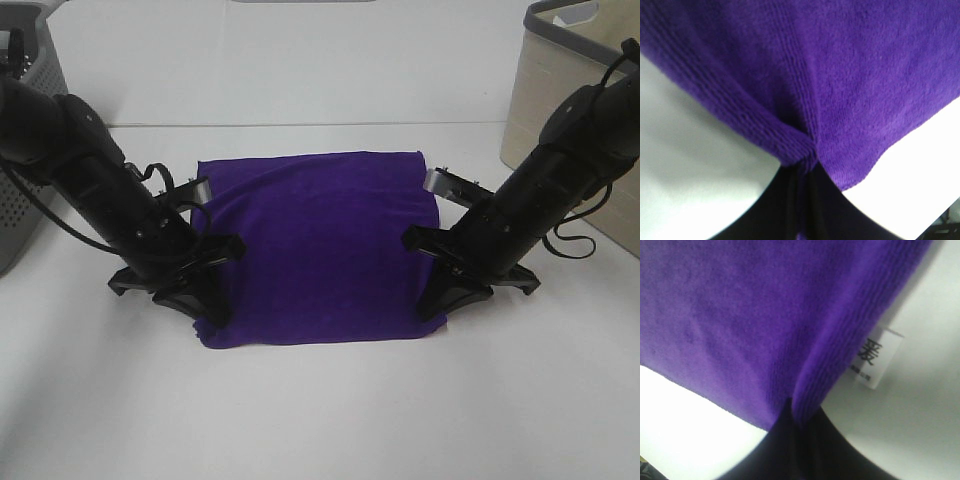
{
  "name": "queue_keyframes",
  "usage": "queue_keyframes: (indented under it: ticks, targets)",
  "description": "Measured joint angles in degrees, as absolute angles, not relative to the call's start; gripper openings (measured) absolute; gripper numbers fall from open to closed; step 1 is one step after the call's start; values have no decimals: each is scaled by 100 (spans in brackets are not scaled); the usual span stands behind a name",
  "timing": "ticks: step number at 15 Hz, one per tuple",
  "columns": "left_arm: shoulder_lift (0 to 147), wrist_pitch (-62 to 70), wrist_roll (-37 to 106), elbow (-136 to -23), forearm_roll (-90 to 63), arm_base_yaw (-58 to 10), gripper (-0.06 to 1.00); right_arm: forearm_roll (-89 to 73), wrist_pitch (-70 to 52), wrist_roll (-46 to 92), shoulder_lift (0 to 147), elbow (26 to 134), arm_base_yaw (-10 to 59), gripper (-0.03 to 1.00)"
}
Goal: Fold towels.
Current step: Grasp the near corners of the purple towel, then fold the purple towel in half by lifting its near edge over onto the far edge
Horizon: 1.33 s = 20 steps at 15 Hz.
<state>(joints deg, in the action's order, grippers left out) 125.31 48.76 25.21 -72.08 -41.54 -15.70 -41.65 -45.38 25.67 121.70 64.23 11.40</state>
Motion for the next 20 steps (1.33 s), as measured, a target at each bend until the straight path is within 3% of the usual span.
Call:
queue_keyframes:
  ticks: [8,15,20]
  targets:
    - [11247,4773,2212,-7173,-3220,-1616,0,-4016,-4870,2412,10995,6583,1175,3]
    - [11436,3363,2206,-8634,-2756,-1610,0,-2979,-4337,2246,11465,9356,1192,3]
    - [11769,2911,2212,-9041,-2647,-1421,0,-2893,-4440,2114,12439,10422,1209,3]
